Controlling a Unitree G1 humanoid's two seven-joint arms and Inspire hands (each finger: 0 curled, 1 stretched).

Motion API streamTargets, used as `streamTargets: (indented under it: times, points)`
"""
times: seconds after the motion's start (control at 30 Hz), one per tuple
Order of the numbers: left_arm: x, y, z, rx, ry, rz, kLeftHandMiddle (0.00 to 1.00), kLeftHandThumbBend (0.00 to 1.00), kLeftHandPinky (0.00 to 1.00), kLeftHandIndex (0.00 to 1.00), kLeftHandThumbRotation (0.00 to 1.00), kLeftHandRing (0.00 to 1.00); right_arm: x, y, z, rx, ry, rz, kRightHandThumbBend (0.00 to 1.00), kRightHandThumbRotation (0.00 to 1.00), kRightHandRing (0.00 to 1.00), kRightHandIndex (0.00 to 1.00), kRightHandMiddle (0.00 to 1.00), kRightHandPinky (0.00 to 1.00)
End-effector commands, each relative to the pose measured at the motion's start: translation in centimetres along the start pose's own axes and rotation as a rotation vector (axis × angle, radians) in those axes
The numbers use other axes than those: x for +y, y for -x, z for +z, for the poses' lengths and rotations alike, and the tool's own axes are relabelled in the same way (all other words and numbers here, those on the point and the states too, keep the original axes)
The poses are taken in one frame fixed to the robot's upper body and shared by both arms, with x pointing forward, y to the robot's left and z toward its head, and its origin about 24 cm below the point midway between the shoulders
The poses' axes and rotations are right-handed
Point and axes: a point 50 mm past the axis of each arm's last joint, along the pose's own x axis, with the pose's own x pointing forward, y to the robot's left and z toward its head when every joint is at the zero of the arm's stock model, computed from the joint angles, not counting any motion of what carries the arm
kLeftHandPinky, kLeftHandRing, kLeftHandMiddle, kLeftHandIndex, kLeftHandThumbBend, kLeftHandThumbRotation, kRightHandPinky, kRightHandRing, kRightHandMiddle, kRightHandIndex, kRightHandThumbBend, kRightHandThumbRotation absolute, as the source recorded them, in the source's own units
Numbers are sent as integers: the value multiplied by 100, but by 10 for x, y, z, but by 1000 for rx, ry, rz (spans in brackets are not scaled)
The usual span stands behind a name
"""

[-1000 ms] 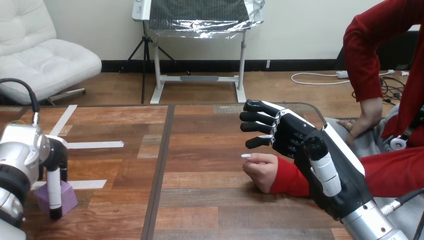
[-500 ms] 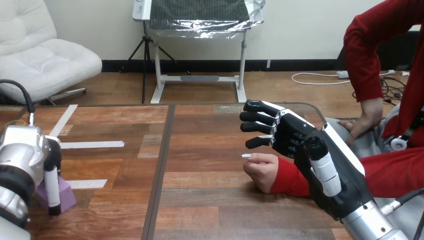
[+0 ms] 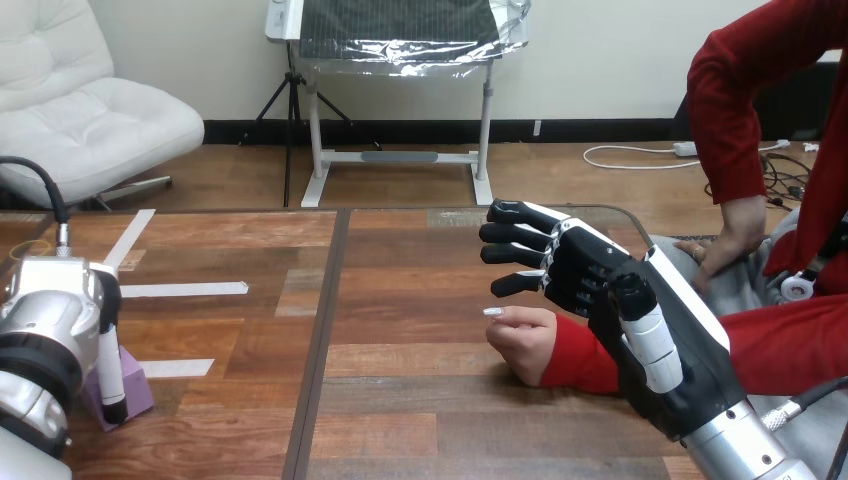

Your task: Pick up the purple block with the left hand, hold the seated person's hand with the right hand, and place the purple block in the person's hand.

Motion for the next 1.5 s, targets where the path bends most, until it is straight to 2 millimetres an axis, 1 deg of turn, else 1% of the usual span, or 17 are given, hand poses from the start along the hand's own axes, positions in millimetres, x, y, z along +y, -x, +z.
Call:
streamTargets:
  times: [0.0, 0.1, 0.17, 0.27, 0.4, 0.5, 0.8, 1.0, 1.1, 1.13, 1.2, 1.37, 1.4, 1.47]
  points:
    - [12, 4, 8, -3, 0, 59, 41, 81, 16, 61, 0, 26, -6, -9, 16, -74, 33, 8, 93, 100, 81, 84, 82, 70]
    - [12, 4, 8, 5, 10, 59, 40, 81, 16, 68, 0, 25, -6, -9, 16, -77, 35, 8, 93, 100, 81, 84, 82, 70]
    - [12, 4, 8, 9, 13, 56, 40, 81, 16, 70, 0, 25, -6, -9, 16, -79, 37, 10, 93, 100, 81, 84, 82, 70]
    - [12, 4, 9, 10, 1, 64, 39, 82, 15, 69, 0, 24, -6, -9, 16, -79, 39, 12, 92, 100, 81, 84, 82, 70]
    - [12, 4, 8, -3, 36, 86, 38, 83, 15, 69, 0, 24, -5, -9, 16, -76, 35, 12, 92, 100, 81, 84, 82, 70]
    - [12, 4, 8, -12, 56, 97, 38, 83, 15, 72, 0, 23, -5, -9, 16, -76, 34, 11, 93, 100, 81, 84, 82, 70]
    - [12, 4, 9, -30, 23, 127, 38, 83, 15, 75, 0, 23, -6, -9, 16, -75, 37, 10, 92, 100, 81, 84, 82, 70]
    - [13, 5, 9, -62, 19, 173, 37, 85, 14, 74, 0, 22, -5, -9, 16, -73, 39, 10, 93, 100, 81, 83, 82, 70]
    - [13, 6, 9, -77, 32, 186, 36, 84, 14, 73, 0, 22, -5, -10, 16, -71, 42, 11, 93, 100, 81, 83, 82, 70]
    - [13, 6, 9, -82, 34, 189, 37, 83, 15, 70, 0, 24, -5, -10, 16, -70, 43, 11, 93, 100, 81, 83, 82, 70]
    - [13, 7, 9, -92, 39, 199, 38, 83, 16, 68, 0, 25, -5, -10, 16, -70, 42, 11, 93, 100, 81, 83, 82, 70]
    - [13, 8, 10, -117, 75, 221, 45, 81, 26, 57, 0, 33, -5, -10, 15, -72, 37, 11, 93, 100, 81, 83, 82, 70]
    - [14, 9, 10, -131, 89, 227, 47, 80, 29, 54, 0, 36, -5, -10, 15, -71, 37, 11, 93, 100, 81, 83, 82, 70]
    - [15, 10, 11, -146, 102, 233, 48, 79, 32, 51, 0, 38, -5, -10, 15, -70, 38, 12, 93, 100, 81, 83, 82, 70]
